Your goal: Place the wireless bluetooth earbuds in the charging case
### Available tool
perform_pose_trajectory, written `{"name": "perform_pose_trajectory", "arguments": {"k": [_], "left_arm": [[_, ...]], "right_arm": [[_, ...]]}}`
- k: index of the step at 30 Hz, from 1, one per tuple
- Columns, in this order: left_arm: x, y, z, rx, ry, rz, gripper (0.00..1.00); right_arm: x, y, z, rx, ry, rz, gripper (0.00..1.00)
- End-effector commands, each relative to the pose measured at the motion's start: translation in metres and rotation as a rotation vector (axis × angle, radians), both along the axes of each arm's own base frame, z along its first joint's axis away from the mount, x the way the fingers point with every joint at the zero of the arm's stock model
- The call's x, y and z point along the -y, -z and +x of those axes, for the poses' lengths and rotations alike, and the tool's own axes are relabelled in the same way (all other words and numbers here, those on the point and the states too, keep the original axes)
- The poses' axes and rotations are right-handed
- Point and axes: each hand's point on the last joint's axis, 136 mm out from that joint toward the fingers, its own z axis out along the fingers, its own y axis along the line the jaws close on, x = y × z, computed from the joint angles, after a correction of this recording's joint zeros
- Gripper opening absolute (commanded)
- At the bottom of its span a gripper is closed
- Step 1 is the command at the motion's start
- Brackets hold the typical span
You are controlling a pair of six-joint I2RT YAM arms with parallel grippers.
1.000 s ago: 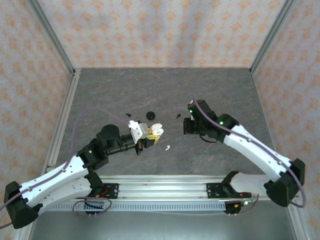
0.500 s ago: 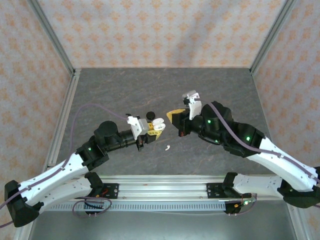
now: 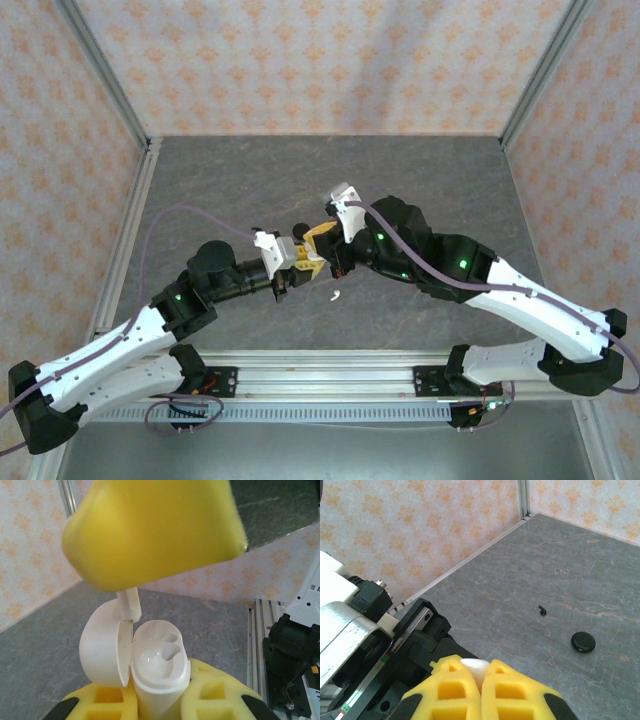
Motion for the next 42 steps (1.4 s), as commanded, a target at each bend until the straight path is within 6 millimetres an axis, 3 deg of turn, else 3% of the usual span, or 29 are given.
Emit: {"name": "perform_pose_trajectory", "arguments": {"k": [1,16,33,42], "left_arm": [[-0.001,-0.023,-0.002,0.033,-0.003,-0.041,0.00],[0.004,-0.024,0.007,-0.001,-0.025,-0.071,0.00],[0.001,-0.029,0.003,0.003,-0.018,-0.102,0.00],[0.001,-0.029,0.001,-0.001,-0.011,-0.105,0.00]], "right_arm": [[0.007,-0.007,-0.005,0.028,-0.010,0.003,0.04],[0.022,-0.020,-0.006,0.048,0.030,0.061,0.05],[0.023,0.000,-0.004,0.040,0.034,-0.009,0.05],[0.014,0.009,-0.003,0.032,0.012,-0.042,0.05]]}}
